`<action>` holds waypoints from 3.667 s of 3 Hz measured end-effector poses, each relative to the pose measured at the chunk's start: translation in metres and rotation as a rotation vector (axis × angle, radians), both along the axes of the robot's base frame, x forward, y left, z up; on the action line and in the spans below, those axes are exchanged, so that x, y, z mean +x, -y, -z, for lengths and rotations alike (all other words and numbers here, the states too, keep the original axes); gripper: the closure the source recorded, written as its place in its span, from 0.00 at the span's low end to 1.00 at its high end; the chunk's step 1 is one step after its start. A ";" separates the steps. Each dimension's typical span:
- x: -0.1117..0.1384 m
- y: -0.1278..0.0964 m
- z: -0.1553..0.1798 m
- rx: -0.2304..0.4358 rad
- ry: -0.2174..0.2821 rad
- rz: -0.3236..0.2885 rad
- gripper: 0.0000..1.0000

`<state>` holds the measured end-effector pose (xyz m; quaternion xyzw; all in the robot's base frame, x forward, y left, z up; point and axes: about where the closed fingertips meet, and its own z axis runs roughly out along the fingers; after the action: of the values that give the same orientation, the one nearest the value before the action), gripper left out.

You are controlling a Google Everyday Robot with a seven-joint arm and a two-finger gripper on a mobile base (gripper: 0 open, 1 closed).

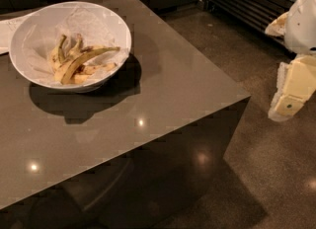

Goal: Pick banana from white bowl

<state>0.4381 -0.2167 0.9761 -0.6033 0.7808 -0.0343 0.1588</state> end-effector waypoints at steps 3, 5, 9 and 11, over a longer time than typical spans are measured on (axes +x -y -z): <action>0.056 -0.043 0.014 -0.010 -0.026 -0.146 0.00; 0.070 -0.063 0.011 0.026 -0.001 -0.194 0.00; 0.115 -0.131 0.007 0.029 0.035 -0.380 0.00; 0.164 -0.168 -0.002 0.035 0.053 -0.478 0.00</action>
Offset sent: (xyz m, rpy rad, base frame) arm 0.0434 0.0318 0.0016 -0.0027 -0.0408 0.1570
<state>0.6020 -0.0490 0.9782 -0.7671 0.6117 0.0018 0.1931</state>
